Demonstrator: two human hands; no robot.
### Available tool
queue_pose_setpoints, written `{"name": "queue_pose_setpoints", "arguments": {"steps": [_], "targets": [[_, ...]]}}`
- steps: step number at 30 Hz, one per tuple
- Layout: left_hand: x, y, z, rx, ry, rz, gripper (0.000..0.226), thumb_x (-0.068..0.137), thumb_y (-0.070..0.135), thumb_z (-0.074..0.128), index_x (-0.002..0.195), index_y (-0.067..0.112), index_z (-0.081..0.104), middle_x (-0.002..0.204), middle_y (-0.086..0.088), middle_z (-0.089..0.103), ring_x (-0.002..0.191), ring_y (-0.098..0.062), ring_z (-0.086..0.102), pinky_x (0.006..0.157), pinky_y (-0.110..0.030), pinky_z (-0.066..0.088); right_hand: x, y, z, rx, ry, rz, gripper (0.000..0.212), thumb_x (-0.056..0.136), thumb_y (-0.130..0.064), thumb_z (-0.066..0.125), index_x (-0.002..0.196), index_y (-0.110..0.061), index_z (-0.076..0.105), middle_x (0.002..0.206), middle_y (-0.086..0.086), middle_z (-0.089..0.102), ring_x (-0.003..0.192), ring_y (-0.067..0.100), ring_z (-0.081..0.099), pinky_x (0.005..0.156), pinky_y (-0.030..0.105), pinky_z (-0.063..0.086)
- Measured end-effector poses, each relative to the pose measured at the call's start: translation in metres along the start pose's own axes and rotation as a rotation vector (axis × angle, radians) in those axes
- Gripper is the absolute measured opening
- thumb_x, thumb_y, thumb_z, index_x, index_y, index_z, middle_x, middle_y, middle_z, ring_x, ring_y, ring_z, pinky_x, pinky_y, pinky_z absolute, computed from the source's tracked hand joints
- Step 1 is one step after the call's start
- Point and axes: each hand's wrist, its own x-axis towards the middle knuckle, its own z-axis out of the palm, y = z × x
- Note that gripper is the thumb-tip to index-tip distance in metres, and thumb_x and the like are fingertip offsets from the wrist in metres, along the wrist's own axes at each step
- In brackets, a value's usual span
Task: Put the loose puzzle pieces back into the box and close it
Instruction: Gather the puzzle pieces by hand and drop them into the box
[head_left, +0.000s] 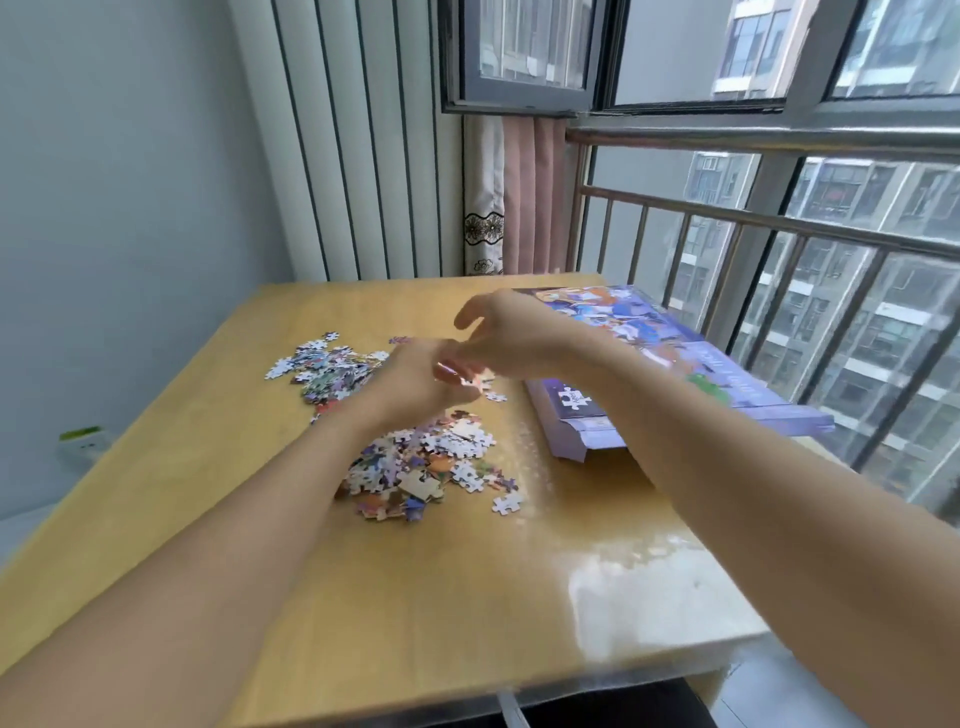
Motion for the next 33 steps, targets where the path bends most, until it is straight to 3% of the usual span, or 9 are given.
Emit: {"name": "queue_pose_setpoints", "arguments": {"steps": [4, 7, 9, 14, 18, 21, 23, 25, 33], "targets": [[-0.012, -0.065, -0.038, 0.179, 0.554, -0.212, 0.031, 0.090, 0.040, 0.068, 0.116, 0.025, 0.069, 0.120, 0.000, 0.069, 0.107, -0.022, 0.064, 0.090, -0.033, 0.050, 0.045, -0.001, 0.051, 0.079, -0.192, 0.245, 0.062, 0.099, -0.052, 0.053, 0.133, 0.000, 0.054, 0.095, 0.005, 0.060, 0.093, 0.022, 0.056, 0.073, 0.028, 0.044], [-0.024, -0.113, -0.045, 0.235, 0.564, -0.370, 0.048, 0.092, 0.051, 0.061, 0.130, 0.022, 0.063, 0.135, -0.009, 0.062, 0.122, -0.032, 0.057, 0.102, -0.042, 0.047, 0.076, 0.019, 0.076, 0.092, -0.211, 0.367, 0.072, 0.104, -0.055, 0.036, 0.148, 0.002, 0.039, 0.151, 0.019, 0.042, 0.138, 0.034, 0.042, 0.111, 0.039, 0.036], [-0.026, -0.134, -0.044, 0.125, 0.521, -0.441, 0.057, 0.096, 0.053, 0.056, 0.140, 0.018, 0.055, 0.143, -0.010, 0.057, 0.130, -0.030, 0.052, 0.107, -0.039, 0.042, 0.090, 0.025, 0.093, 0.126, -0.160, 0.422, 0.079, 0.101, -0.063, 0.031, 0.148, 0.000, 0.040, 0.155, 0.019, 0.037, 0.141, 0.036, 0.037, 0.117, 0.046, 0.031], [-0.017, -0.141, -0.046, -0.027, 0.360, -0.406, 0.058, 0.096, 0.061, 0.044, 0.143, 0.029, 0.051, 0.142, 0.002, 0.057, 0.128, -0.022, 0.054, 0.108, -0.040, 0.042, 0.124, 0.020, 0.110, 0.294, 0.107, 0.365, 0.041, 0.097, -0.047, 0.055, 0.074, -0.013, 0.057, 0.071, 0.004, 0.053, 0.067, 0.021, 0.053, 0.057, 0.026, 0.040], [-0.012, -0.141, -0.044, -0.036, 0.333, -0.370, 0.055, 0.090, 0.062, 0.041, 0.135, 0.034, 0.056, 0.132, 0.006, 0.062, 0.119, -0.019, 0.058, 0.104, -0.043, 0.046, 0.155, 0.015, 0.098, 0.084, 0.264, 0.272, 0.033, 0.092, -0.037, 0.055, 0.068, -0.014, 0.060, 0.068, 0.003, 0.064, 0.059, 0.019, 0.056, 0.055, 0.025, 0.045], [-0.006, -0.147, -0.049, -0.126, 0.435, -0.335, 0.039, 0.100, 0.042, 0.050, 0.134, 0.027, 0.060, 0.134, 0.007, 0.060, 0.121, -0.014, 0.055, 0.100, -0.031, 0.043, 0.193, 0.015, 0.100, 0.009, 0.103, 0.160, 0.028, 0.099, -0.031, 0.050, 0.096, -0.008, 0.067, 0.103, 0.014, 0.071, 0.089, 0.026, 0.064, 0.074, 0.033, 0.054], [-0.004, -0.150, -0.052, -0.156, 0.538, -0.323, 0.034, 0.101, 0.034, 0.053, 0.132, 0.023, 0.063, 0.133, 0.005, 0.061, 0.117, -0.011, 0.055, 0.094, -0.025, 0.040, 0.210, 0.016, 0.111, 0.003, -0.127, 0.136, 0.052, 0.104, -0.041, 0.046, 0.145, -0.009, 0.047, 0.151, 0.015, 0.045, 0.135, 0.031, 0.047, 0.113, 0.040, 0.037], [-0.003, -0.154, -0.055, -0.193, 0.638, -0.339, 0.033, 0.101, 0.030, 0.055, 0.130, 0.021, 0.064, 0.132, 0.004, 0.062, 0.114, -0.009, 0.054, 0.091, -0.022, 0.037, 0.223, 0.022, 0.124, -0.054, -0.244, 0.133, 0.065, 0.105, -0.051, 0.038, 0.156, -0.011, 0.030, 0.163, 0.010, 0.028, 0.148, 0.029, 0.029, 0.121, 0.040, 0.022], [-0.004, -0.156, -0.063, -0.310, 0.824, -0.362, 0.030, 0.102, 0.031, 0.050, 0.124, 0.021, 0.068, 0.127, 0.007, 0.066, 0.118, -0.010, 0.057, 0.091, -0.021, 0.039, 0.254, -0.010, 0.103, -0.257, -0.180, 0.069, 0.038, 0.099, -0.042, 0.056, 0.089, -0.008, 0.071, 0.087, 0.007, 0.075, 0.075, 0.024, 0.068, 0.074, 0.035, 0.058]]}}
